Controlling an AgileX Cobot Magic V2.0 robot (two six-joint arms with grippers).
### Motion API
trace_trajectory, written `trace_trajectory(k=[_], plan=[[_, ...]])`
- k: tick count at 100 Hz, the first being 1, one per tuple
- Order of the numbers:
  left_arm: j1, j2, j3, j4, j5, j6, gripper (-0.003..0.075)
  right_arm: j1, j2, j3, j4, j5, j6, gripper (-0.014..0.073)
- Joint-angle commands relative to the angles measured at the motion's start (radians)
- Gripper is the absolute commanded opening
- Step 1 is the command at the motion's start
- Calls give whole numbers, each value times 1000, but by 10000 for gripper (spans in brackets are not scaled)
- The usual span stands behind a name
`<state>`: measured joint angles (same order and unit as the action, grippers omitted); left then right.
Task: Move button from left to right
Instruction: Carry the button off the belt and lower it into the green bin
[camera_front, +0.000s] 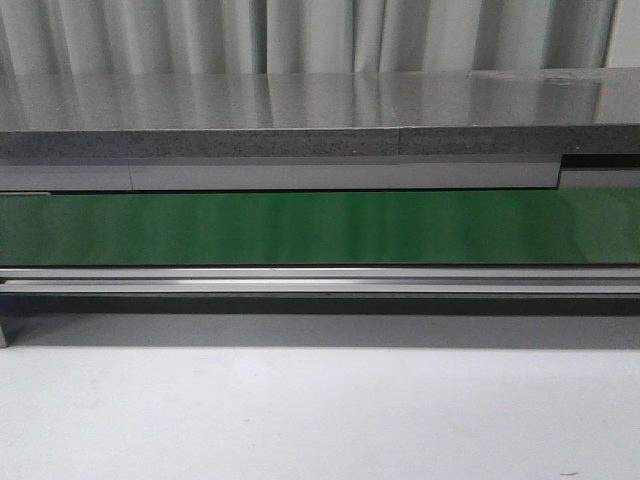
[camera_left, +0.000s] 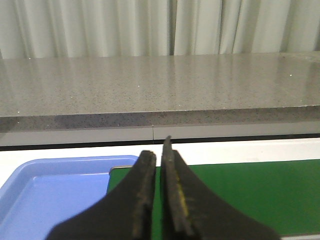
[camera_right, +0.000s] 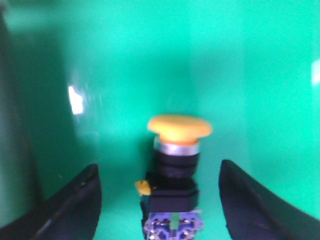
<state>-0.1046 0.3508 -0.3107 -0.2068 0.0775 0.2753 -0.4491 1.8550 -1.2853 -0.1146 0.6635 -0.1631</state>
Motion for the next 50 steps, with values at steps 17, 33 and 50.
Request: trace_trajectory(k=[17, 33, 50], plan=[[-8, 4, -28, -9, -86, -1, 5, 7, -188, -33, 94, -119, 17, 475], [-8, 4, -28, -9, -86, -1, 5, 65, -247, -32, 140, -151, 17, 475], [-8, 4, -28, -9, -86, -1, 5, 180, -302, -28, 168, -166, 17, 475]])
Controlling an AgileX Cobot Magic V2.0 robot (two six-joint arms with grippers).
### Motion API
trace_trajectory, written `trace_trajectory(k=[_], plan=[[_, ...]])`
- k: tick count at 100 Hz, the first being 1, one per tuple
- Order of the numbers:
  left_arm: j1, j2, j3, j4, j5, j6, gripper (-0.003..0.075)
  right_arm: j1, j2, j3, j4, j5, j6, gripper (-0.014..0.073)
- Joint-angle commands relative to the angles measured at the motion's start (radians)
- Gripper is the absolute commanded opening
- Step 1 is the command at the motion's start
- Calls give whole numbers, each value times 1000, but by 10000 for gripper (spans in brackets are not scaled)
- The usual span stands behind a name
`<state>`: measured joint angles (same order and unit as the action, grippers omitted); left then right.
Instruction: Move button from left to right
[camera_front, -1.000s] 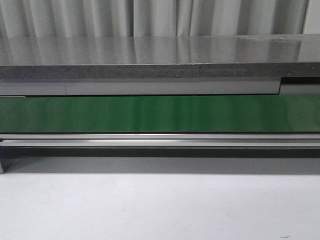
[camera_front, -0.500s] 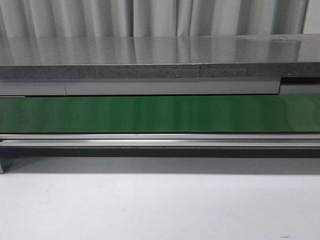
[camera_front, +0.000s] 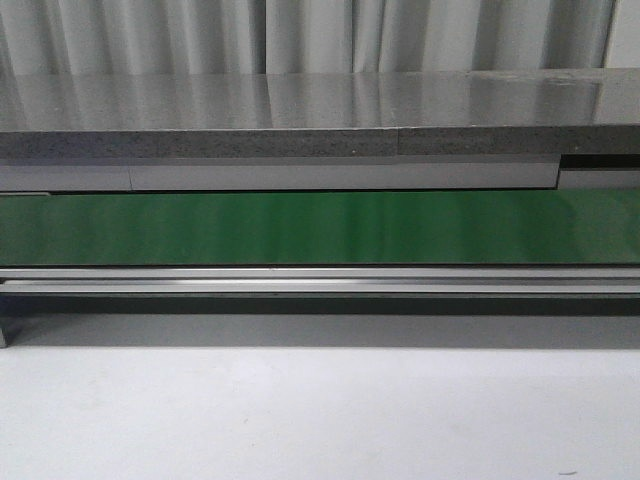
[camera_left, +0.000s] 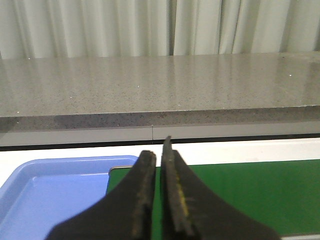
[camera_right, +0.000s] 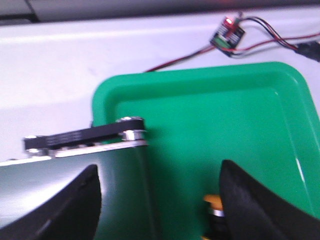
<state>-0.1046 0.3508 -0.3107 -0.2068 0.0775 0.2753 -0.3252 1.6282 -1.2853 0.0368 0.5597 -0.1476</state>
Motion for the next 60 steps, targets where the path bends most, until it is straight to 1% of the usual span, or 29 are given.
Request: trace_trajectory(k=[1, 19, 41, 51, 60], plan=[[-8, 4, -28, -9, -86, -1, 5, 61, -79, -27, 17, -63, 1, 475], [-8, 4, -28, -9, -86, -1, 5, 200, -169, 42, 17, -144, 1, 475], [-8, 4, -28, -9, -86, -1, 5, 352, -329, 220, 17, -279, 1, 475], [-8, 4, -28, -9, -86, -1, 5, 399, -414, 319, 17, -348, 1, 475], [-8, 4, -28, -9, -86, -1, 5, 419, -498, 417, 22, -409, 1, 475]])
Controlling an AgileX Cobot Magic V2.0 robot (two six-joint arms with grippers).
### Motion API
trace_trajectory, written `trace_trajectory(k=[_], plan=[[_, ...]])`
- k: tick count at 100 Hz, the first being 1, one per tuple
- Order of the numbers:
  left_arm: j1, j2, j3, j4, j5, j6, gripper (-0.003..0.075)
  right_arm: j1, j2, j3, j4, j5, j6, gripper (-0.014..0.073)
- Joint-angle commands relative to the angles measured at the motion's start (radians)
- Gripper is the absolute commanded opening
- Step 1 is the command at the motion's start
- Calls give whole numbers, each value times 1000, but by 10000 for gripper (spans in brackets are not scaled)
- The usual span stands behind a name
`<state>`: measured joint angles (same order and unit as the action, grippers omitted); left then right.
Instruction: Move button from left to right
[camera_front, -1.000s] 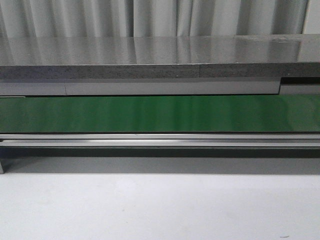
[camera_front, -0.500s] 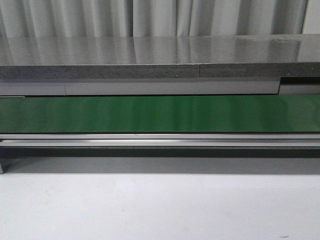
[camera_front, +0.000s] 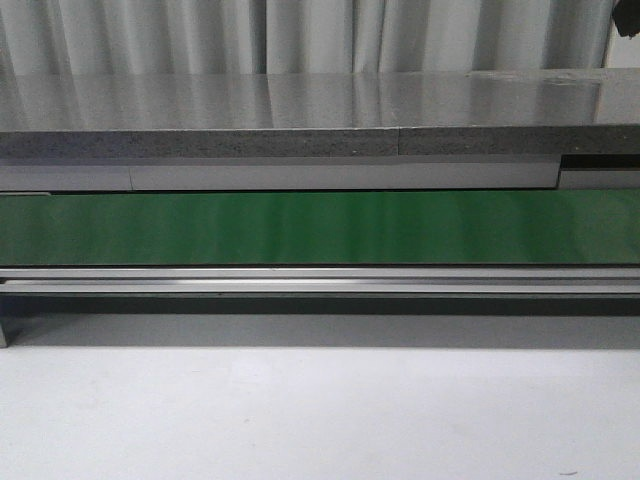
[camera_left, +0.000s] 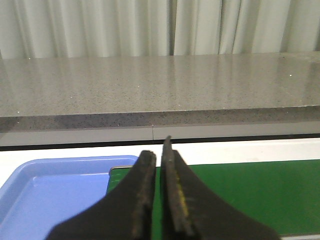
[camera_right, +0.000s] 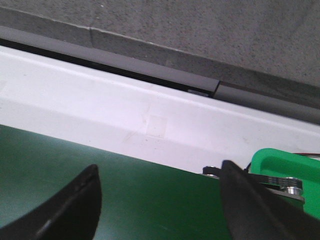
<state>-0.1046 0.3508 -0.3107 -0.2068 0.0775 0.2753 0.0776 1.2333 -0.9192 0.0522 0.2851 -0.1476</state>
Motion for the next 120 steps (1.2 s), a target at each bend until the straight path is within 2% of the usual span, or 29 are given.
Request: trace_trajectory(k=[1, 20, 41, 62, 84, 98, 120], plan=[[-8, 4, -28, -9, -86, -1, 5, 17, -117, 58, 7, -143, 1, 475], [-8, 4, -28, -9, -86, -1, 5, 17, -315, 243, 7, -207, 1, 475], [-8, 4, -28, -9, -86, -1, 5, 16, -552, 379, 7, -219, 1, 475], [-8, 4, -28, -9, -86, -1, 5, 16, -754, 453, 7, -197, 1, 475], [-8, 4, -28, -9, -86, -1, 5, 16, -837, 493, 6, -152, 1, 470], [-8, 4, -28, -9, -86, -1, 5, 16, -836, 493, 6, -146, 1, 370], [-8, 4, -28, -9, -86, -1, 5, 16, -836, 493, 6, -156, 1, 78]])
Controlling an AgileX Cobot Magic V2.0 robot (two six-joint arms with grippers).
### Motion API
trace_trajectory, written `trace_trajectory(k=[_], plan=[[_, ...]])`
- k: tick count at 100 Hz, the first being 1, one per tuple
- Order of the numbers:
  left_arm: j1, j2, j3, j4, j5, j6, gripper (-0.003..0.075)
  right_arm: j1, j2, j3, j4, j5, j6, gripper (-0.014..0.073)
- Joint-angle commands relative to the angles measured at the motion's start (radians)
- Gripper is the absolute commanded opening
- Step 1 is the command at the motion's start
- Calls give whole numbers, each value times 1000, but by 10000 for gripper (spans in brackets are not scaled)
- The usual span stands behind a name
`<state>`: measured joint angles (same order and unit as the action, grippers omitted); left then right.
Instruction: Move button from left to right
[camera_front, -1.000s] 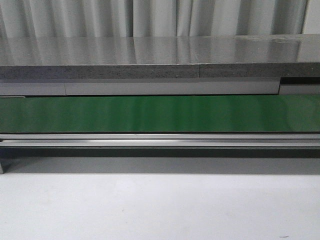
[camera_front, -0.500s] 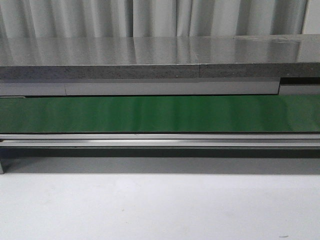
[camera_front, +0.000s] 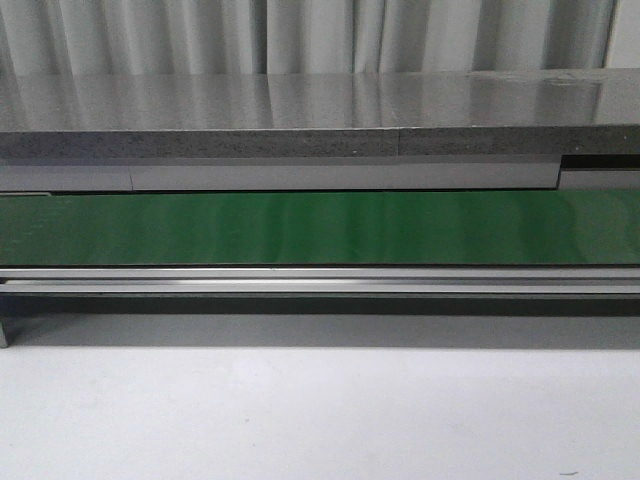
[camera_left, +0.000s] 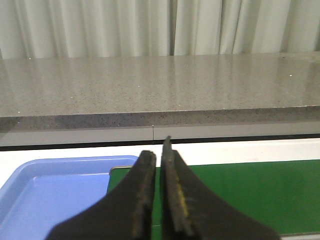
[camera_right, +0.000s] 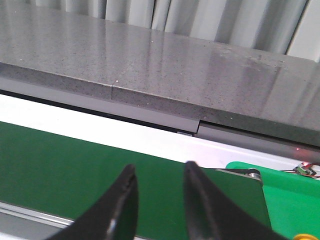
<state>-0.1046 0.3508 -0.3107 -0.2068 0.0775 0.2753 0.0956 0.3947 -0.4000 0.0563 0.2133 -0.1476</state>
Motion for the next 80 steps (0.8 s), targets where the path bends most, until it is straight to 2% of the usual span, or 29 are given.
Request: trace_trajectory(k=[1, 13, 80], plan=[[-8, 4, -28, -9, -86, -1, 5, -2, 3, -26, 2, -86, 1, 69], [-8, 4, -28, -9, -86, -1, 5, -2, 3, -26, 2, -98, 1, -72], [-8, 4, -28, -9, -86, -1, 5, -2, 3, -26, 2, -98, 1, -68]])
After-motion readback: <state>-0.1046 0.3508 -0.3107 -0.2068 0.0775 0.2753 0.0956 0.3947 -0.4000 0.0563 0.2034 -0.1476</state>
